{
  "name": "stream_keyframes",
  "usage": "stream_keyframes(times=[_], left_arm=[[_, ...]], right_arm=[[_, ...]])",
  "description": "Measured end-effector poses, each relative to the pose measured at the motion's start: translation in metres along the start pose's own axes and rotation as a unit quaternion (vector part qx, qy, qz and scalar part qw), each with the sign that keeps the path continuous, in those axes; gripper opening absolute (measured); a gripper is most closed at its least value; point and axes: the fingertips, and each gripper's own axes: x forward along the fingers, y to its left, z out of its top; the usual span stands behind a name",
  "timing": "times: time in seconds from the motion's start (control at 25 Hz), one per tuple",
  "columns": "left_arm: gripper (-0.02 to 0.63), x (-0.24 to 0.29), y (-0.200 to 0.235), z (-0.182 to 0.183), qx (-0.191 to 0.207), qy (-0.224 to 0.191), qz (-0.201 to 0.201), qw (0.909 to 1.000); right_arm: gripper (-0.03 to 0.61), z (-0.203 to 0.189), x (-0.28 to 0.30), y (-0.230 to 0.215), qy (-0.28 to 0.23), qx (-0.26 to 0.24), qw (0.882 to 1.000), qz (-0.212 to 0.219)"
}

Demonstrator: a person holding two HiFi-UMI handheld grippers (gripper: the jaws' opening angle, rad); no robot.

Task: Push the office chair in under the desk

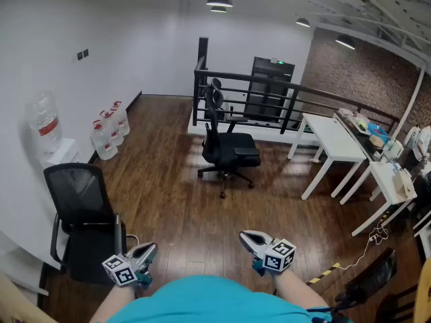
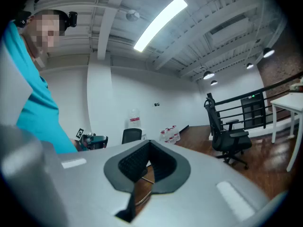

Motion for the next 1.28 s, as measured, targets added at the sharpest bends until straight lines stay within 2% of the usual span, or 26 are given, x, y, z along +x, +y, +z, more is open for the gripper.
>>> stream_keyframes(times=[0.12, 0.28, 0.44, 0.6, 0.72, 0.88, 1.04, 1.16, 1.28], left_arm=[[0.025, -0.008, 0.004, 0.005, 0.007, 0.001, -0.001, 1.0], [0.025, -0.021, 0.015, 0.016, -0.002, -0.006, 0.011, 0.9999], [0.024, -0.035, 0.014, 0.034, 0.009, -0.015, -0.01, 0.9998], [0.025, -0.062, 0.038, 0.038, 0.001, -0.01, 0.012, 0.9999], [0.025, -0.071, 0.025, 0.064, 0.023, -0.019, -0.026, 0.9992], [0.025, -0.103, 0.074, 0.057, 0.002, -0.01, 0.02, 0.9998], [0.025, -0.102, 0.087, 0.082, 0.008, -0.018, 0.011, 0.9997], [0.025, -0.094, 0.121, 0.075, 0.002, -0.013, 0.034, 0.9993], [0.023, -0.067, 0.154, 0.071, 0.01, -0.008, 0.037, 0.9992]], right_arm=[[0.0, 0.003, 0.009, 0.005, 0.0, -0.003, 1.0, 0.002], [0.0, 0.006, 0.029, 0.009, 0.003, -0.008, 1.0, 0.004], [0.0, 0.011, 0.053, 0.021, 0.005, -0.014, 1.0, 0.007], [0.0, 0.018, 0.081, 0.035, 0.006, -0.018, 1.0, 0.009], [0.0, 0.022, 0.104, 0.044, 0.005, -0.017, 1.0, 0.009], [0.0, 0.024, 0.135, 0.047, 0.005, -0.017, 1.0, 0.009], [0.0, 0.026, 0.168, 0.035, 0.007, -0.014, 1.0, 0.01], [0.0, 0.025, 0.186, 0.01, 0.012, -0.019, 1.0, 0.014], [0.0, 0.016, 0.208, -0.035, 0.008, -0.014, 1.0, 0.015]])
